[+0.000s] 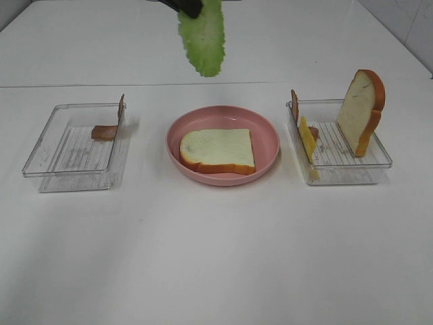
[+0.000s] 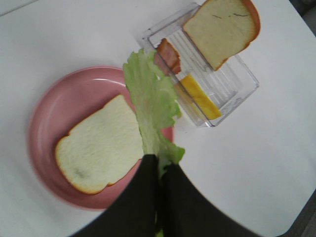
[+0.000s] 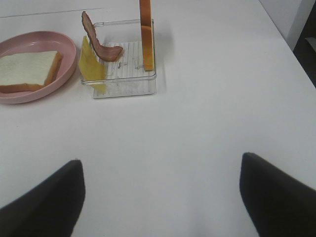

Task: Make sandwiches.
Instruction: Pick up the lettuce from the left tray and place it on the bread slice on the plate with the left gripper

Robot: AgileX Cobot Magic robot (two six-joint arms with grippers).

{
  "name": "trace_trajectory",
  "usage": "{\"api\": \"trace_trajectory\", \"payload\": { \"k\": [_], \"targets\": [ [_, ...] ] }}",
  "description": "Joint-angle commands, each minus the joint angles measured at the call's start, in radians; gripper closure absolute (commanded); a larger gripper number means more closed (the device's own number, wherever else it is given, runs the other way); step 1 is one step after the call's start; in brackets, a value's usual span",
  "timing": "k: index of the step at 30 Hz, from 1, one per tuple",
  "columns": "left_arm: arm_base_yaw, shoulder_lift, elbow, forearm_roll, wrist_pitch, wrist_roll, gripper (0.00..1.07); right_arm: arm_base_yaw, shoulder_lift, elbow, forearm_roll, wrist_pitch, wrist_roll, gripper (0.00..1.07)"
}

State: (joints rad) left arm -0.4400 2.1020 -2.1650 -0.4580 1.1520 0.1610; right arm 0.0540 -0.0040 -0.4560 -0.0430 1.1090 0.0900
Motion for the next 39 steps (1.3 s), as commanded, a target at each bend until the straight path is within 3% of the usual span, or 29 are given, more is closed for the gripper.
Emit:
{"api": "trace_trajectory", "payload": {
  "k": [1,7,28,31,39],
  "targets": [
    [-0.034,0.037,-0.003,-0.047,-0.033,-0.010,1.07,-0.001,-0.032,0.003,0.001,-0.009,-0.006,0.27],
    [-0.086,0.128,-0.003,-0.144,-0.080,-0.009,1.07,-0.001,-0.032,0.003,0.001,-0.009,-0.006,0.27],
    [-0.097,0.320,-0.003,-0.173,-0.153,-0.066,1.07,-0.001,-0.032,0.003,0.001,-0.009,-0.006,0.27],
    [-0.094,0.333,-0.003,-0.160,-0.158,-0.058,1.07,-0.001,-0.032,0.003,0.001,-0.009,-0.006,0.27],
    [-0.094,0.344,-0.003,0.046,-0.169,-0.061,1.07,-0.001,-0.032,0.003,0.001,-0.009,-0.006,0.27]
  ]
}}
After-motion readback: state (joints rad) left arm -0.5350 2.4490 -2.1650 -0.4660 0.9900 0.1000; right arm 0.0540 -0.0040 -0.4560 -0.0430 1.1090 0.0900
